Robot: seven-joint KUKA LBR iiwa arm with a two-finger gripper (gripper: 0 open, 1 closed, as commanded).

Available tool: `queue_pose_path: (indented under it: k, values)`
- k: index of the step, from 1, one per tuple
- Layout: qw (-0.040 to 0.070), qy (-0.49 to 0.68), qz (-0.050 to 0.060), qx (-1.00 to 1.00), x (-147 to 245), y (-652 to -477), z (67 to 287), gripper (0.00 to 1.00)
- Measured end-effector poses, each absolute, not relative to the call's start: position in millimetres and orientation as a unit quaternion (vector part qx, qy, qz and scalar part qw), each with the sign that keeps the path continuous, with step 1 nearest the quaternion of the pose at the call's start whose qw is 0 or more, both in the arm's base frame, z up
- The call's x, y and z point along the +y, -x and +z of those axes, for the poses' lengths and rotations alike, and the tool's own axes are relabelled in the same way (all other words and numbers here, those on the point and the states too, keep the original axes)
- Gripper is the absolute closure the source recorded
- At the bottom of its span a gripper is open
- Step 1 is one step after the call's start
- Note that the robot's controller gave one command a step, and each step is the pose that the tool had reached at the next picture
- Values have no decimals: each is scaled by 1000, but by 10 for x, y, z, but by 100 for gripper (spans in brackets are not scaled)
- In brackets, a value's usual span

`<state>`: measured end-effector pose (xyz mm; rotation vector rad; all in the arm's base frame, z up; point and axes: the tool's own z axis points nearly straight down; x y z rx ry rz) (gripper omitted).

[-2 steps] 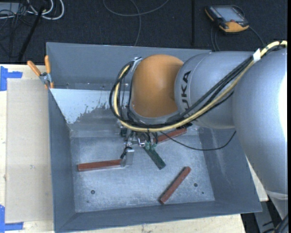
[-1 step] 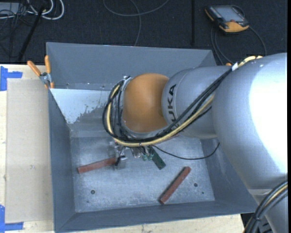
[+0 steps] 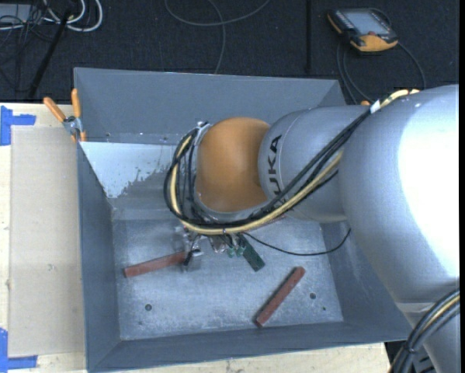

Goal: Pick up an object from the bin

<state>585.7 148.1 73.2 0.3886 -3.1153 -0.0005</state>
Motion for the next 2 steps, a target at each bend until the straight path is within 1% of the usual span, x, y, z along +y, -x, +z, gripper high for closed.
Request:
queue_pose_path:
  k: [1, 2]
  values:
    - [-5, -136, 0, -991, 1478, -5779, 2585, 100]
    - [-2, -136, 0, -991, 1477, -5773, 2553, 100]
